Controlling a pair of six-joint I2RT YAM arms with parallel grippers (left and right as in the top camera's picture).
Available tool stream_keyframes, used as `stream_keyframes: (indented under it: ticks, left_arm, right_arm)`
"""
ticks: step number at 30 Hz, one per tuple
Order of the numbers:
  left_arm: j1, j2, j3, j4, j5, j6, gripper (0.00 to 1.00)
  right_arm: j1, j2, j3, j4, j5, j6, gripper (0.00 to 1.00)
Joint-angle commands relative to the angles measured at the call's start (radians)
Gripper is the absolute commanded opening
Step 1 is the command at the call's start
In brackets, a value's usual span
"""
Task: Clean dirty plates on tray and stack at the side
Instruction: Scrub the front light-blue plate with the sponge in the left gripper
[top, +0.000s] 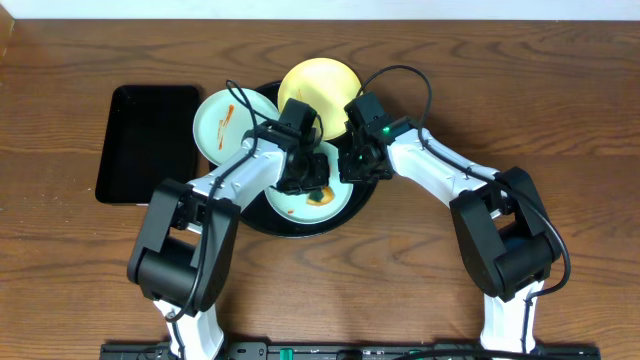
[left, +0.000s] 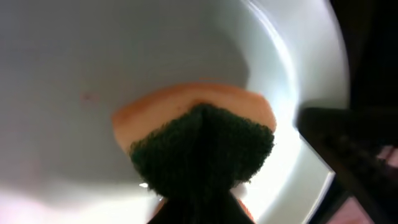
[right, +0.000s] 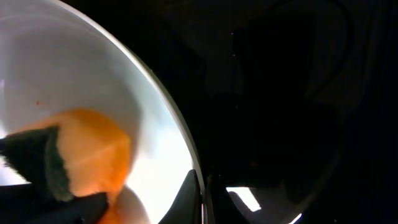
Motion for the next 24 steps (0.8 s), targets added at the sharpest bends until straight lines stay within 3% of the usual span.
stream_keyframes:
  ticks: [1,14,24]
  left_arm:
    - [-0.002,0.021,-0.014,0.028,0.026,0.003,0.08]
    - [-0.002,0.024,-0.014,0.144,-0.207,-0.017,0.08]
    - [0.000,0.024,-0.014,-0.093,-0.322,-0.043,0.07]
  right_arm:
    - [0.008,0.039,0.004,-0.002,0.018,0.015,0.01]
    - [0.008,0.039,0.004,-0.002,0.018,0.015,0.01]
    - [0.008,0.039,0.004,-0.002,0.018,0.015,0.01]
